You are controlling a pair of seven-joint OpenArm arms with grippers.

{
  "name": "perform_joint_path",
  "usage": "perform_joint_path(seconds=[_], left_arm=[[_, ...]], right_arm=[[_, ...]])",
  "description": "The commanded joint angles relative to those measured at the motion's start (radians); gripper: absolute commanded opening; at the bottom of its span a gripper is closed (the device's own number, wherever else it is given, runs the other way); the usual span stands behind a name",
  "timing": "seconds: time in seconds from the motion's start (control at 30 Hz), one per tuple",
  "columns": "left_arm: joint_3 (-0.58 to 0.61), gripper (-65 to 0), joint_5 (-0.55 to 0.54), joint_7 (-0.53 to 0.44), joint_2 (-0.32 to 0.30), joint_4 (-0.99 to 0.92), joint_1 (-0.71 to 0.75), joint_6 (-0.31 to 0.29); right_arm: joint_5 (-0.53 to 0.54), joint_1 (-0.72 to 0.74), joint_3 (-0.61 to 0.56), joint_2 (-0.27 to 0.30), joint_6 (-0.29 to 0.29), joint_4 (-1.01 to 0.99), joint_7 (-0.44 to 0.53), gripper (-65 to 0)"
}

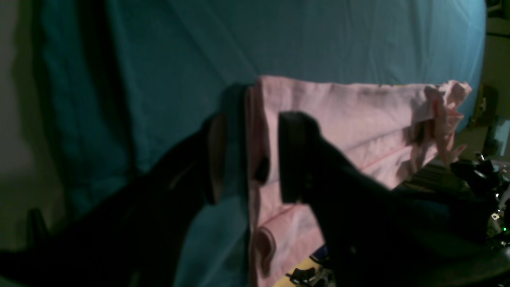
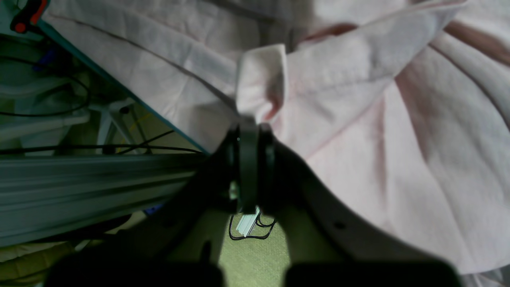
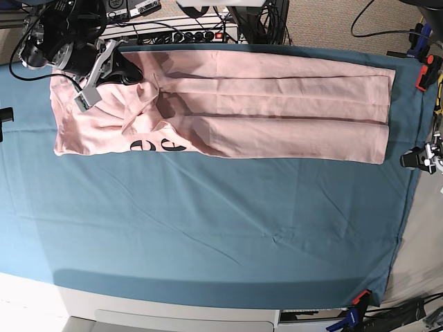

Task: Fold the T-shirt properly
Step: 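Fold the held sleeve over onto the shirt body with the right gripper, then open the right gripper and lift it off the sleeve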

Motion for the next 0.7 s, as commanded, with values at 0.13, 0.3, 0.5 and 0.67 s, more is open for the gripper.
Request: perform_joint_path(seconds=[0.13,0.3,0.5,0.67], left_arm=[[-0.006,-41.6,-0.02,-0.008,-0.03,0.012,-0.024,-0.005],[-0.006,-41.6,-0.02,-0.008,-0.03,0.012,-0.024,-0.005],[-0.006,-41.6,-0.02,-0.008,-0.03,0.012,-0.024,-0.005],[-0.006,-41.6,-0.02,-0.008,-0.03,0.012,-0.024,-0.005]], right_arm=[[0.032,-0.003,0.007,0.014,0.001,0.018,0.013,-52.5],[0.129,-0.028,0.006,0.014,0.001,0.018,0.013,-48.4],[0.096,-0.021,0.01,-0.019,0.001,0.018,0.013,-48.4],[-0.245,0.024,0.01,-0.121,0.001,0.018,0.219,-48.5]])
